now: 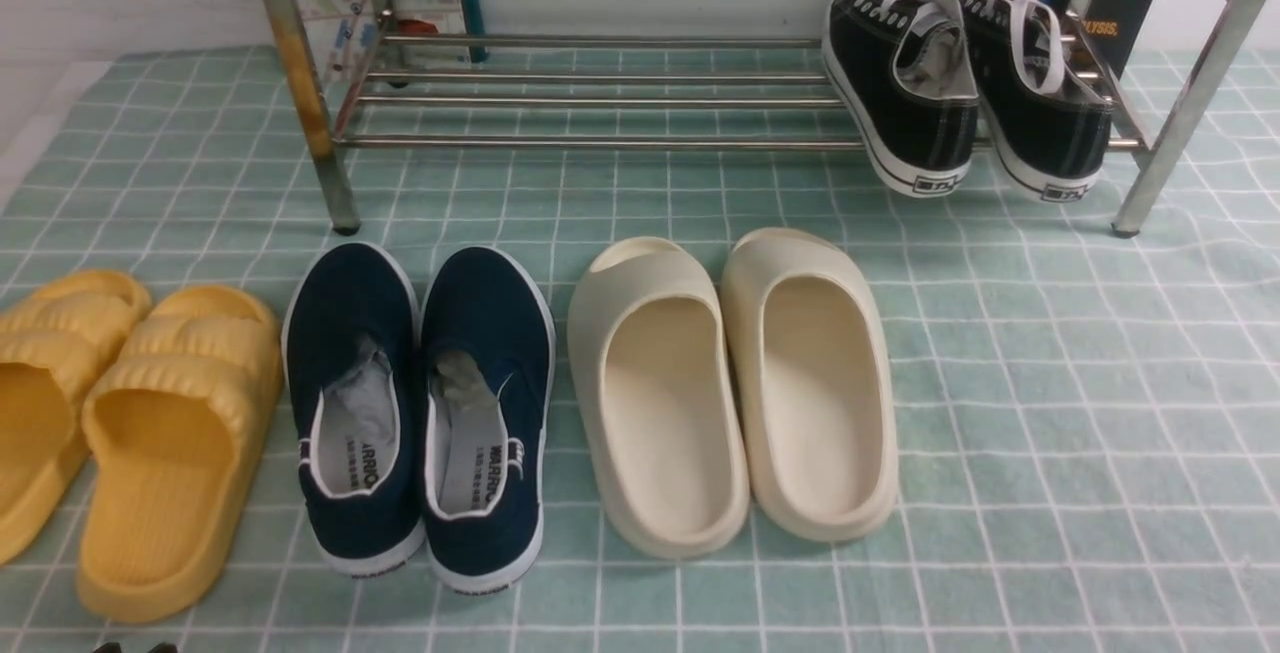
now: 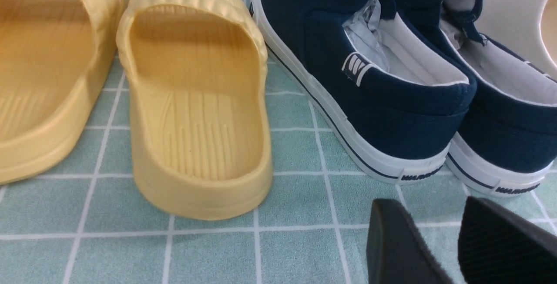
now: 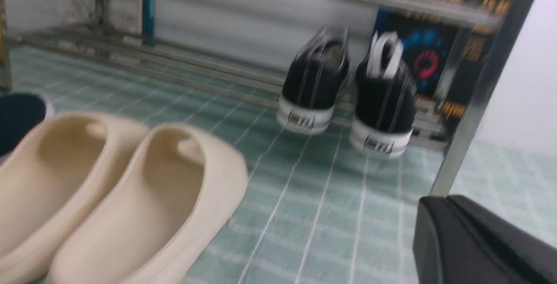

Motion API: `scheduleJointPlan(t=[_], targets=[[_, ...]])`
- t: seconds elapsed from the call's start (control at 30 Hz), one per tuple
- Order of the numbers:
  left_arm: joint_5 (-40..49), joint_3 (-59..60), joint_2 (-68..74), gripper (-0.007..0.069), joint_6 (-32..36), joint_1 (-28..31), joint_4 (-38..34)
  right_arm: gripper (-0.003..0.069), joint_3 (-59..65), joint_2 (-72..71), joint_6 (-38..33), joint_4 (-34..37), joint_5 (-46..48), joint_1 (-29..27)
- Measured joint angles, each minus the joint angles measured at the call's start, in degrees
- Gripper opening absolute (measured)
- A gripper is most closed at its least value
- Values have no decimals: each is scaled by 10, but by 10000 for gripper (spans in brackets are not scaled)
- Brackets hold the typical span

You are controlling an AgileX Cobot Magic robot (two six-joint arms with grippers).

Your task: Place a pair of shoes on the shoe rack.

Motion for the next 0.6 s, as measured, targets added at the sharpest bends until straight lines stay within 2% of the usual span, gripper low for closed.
scheduleJointPlan(t=[0.1,0.2,0.37,0.47,0.57,0.6], targets=[[0,0,0,239,0,0,0,21,0,-82,1,-19,-20,-48],[0,0,0,239,0,0,0,25,0,-98,2,-43,-56,-101],[0,0,0,239,0,0,-1,27,0,-98,6,-66,-71,-132],[0,0,0,239,0,0,-1,27,0,-98,34,-65,-11,-128],[0,0,0,239,0,0,-1,18,0,-98,59,-54,116,-127],[0,0,0,239,0,0,-1,8,0,-98,76,-44,186,-126]])
